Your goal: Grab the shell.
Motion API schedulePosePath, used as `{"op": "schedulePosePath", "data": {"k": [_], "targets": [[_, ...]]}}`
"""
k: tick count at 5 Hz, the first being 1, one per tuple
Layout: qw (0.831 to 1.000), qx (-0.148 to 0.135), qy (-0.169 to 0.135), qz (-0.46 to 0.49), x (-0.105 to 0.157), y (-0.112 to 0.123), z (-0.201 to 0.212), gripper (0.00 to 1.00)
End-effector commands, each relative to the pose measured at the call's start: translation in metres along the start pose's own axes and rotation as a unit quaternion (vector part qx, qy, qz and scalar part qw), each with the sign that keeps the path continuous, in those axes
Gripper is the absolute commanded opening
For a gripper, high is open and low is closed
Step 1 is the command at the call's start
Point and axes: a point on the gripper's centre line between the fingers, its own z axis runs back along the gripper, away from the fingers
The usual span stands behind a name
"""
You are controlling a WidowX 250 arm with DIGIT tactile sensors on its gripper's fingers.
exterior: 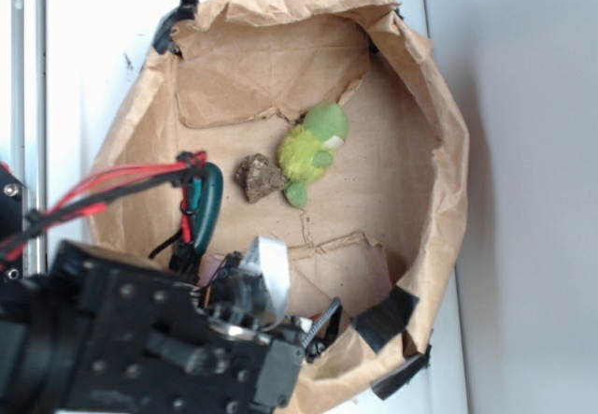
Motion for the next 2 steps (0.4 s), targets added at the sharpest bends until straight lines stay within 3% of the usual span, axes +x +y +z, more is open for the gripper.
{"op": "schedulePosePath", "data": {"k": [1, 2], "targets": [[0.995, -0.09, 0.019, -0.026, 0.0147, -0.0026, 0.0284, 1.0], [0.996, -0.079, 0.041, -0.029, 0.0151, -0.0022, 0.0294, 1.0]]}}
